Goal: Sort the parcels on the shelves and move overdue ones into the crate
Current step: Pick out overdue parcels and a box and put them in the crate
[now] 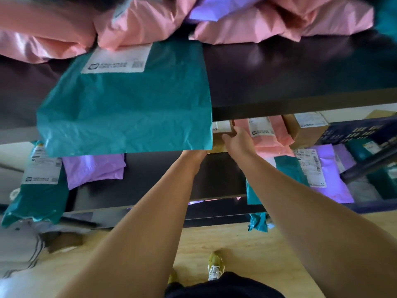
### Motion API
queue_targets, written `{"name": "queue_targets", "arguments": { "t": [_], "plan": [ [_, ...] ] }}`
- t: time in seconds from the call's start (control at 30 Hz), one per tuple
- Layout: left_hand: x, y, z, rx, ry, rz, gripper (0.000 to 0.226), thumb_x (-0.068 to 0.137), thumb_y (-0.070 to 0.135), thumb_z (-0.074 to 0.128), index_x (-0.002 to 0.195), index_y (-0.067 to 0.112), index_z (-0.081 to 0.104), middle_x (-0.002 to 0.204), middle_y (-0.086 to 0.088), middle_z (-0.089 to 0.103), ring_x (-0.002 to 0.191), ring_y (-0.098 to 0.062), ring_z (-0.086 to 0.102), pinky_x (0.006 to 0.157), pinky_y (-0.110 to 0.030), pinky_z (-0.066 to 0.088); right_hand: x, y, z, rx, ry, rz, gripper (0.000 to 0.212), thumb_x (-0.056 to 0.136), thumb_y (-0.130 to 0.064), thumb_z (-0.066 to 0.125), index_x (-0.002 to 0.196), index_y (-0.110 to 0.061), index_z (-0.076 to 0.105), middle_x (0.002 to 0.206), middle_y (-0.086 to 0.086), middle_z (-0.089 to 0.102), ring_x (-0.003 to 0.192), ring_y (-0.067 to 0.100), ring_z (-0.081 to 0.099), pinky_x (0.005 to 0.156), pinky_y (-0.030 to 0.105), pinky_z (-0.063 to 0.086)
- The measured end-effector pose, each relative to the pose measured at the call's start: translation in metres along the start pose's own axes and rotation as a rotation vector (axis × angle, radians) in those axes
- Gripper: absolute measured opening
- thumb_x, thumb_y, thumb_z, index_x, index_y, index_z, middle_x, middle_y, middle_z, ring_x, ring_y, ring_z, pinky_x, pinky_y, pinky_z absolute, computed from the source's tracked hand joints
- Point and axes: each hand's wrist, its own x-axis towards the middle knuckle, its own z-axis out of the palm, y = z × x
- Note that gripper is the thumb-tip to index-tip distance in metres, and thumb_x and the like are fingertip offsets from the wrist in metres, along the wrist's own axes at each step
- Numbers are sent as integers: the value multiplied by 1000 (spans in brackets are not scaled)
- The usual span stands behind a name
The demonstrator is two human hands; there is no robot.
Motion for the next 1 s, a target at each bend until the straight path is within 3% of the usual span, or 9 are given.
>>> {"name": "queue_targets", "arguments": {
  "t": [0.13, 0.2, 0.3, 0.37, 0.5, 0.57, 0.67, 0.83, 1.0],
  "plan": [
    [-14, 6, -2, 50, -21, 56, 47, 90, 51, 49, 132, 30, 50, 129, 4, 57, 116, -16, 55, 102, -41, 45, 1, 2, 2, 1, 32, 8, 45, 96, -30, 58, 139, -20, 47, 132, 2, 58, 114, 22, 59, 90, 34, 51],
    [-25, 6, -8, 32, -21, 102, 38, 98, 40, 48, 133, 26, 47, 126, 11, 52, 115, -8, 48, 102, -35, 42, -4, 1, 5, 1, 127, 14, 47, 95, -27, 59, 139, -21, 45, 134, 2, 53, 111, 21, 58, 85, 33, 54],
    [-28, -3, -25, 69, 42, 89, 42, 92, 32, 50, 131, 17, 53, 129, -5, 59, 117, -23, 55, 101, -37, 44, -14, -6, 6, 14, 244, -54, 36, 97, -22, 56, 132, -18, 47, 128, 4, 55, 107, 20, 57, 74, 29, 48],
    [-29, -10, -45, 155, 119, 95, 41, 94, 23, 49, 134, 13, 54, 133, -20, 58, 122, -36, 55, 99, -40, 46, -21, -12, 11, 39, 184, -73, 31, 97, -20, 51, 127, -11, 52, 119, 8, 59, 99, 21, 56, 77, 29, 44],
    [-41, -21, -102, 298, 240, 116, 45, 98, 10, 44, 143, 11, 46, 144, -10, 51, 129, -29, 50, 105, -31, 38, -35, -30, 46, -88, 9, -76, 19, 97, -21, 49, 96, -5, 59, 89, 8, 61, 81, 22, 57, 70, 21, 42],
    [-45, -27, -134, 320, 313, 97, 45, 98, 7, 41, 142, 13, 47, 143, -7, 52, 127, -27, 51, 102, -29, 39, -45, -42, 70, -80, -18, -104, 24, 94, -20, 53, 107, -4, 66, 104, 13, 68, 100, 32, 63, 86, 34, 49],
    [-50, -36, -191, 361, 418, 78, 46, 97, 5, 39, 140, 14, 50, 141, -8, 54, 126, -28, 52, 100, -30, 40, -70, -65, 112, -89, -133, -143, 27, 94, -24, 59, 120, -18, 62, 119, 5, 65, 110, 26, 61, 97, 43, 50],
    [-58, -57, -277, 397, 600, 55, 46, 94, 4, 40, 136, 17, 53, 135, -10, 57, 121, -31, 54, 95, -31, 41, -102, -99, 180, -171, -226, -144, 36, 97, -26, 59, 131, -22, 53, 131, 2, 58, 116, 21, 59, 88, 29, 48],
    [-54, -80, -325, 392, 609, -23, 53, 92, 3, 40, 142, 20, 47, 141, -13, 46, 128, -33, 46, 104, -39, 39, -111, -130, 226, -197, -332, -140, 48, 96, -28, 58, 141, -18, 48, 139, 4, 55, 122, 23, 55, 91, 31, 43]
  ]
}}
